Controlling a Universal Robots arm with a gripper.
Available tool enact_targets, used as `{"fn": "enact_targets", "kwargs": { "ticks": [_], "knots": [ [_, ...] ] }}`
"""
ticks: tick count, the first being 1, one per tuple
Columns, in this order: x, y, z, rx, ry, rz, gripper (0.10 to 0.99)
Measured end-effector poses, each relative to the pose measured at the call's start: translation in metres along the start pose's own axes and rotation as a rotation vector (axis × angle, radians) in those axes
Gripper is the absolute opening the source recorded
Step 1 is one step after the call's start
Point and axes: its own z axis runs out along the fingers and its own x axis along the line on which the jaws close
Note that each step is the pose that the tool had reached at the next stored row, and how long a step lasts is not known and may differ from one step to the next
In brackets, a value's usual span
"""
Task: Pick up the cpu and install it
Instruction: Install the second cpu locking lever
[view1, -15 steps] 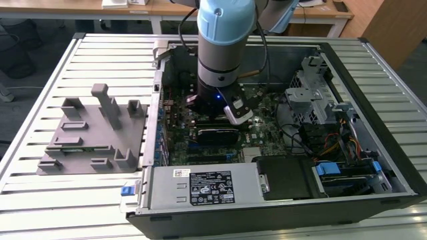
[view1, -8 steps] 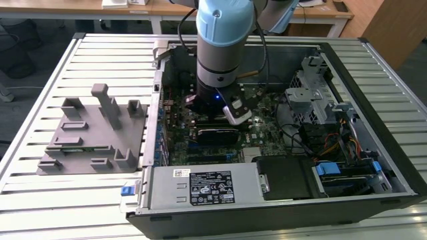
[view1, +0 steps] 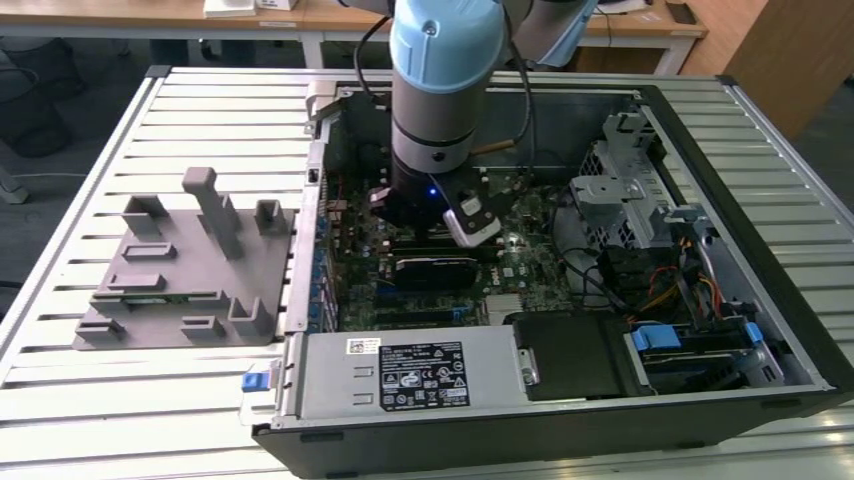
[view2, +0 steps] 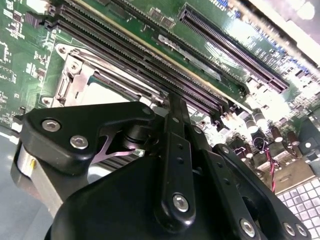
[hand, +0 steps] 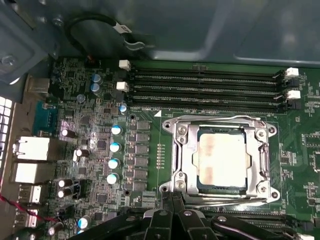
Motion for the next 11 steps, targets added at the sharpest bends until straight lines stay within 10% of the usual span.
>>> {"fn": "enact_targets", "kwargs": {
  "ticks": [11],
  "knots": [
    [0.0022, 0.0027, 0.0027, -0.008, -0.0002, 0.0, 0.106]
  ]
}}
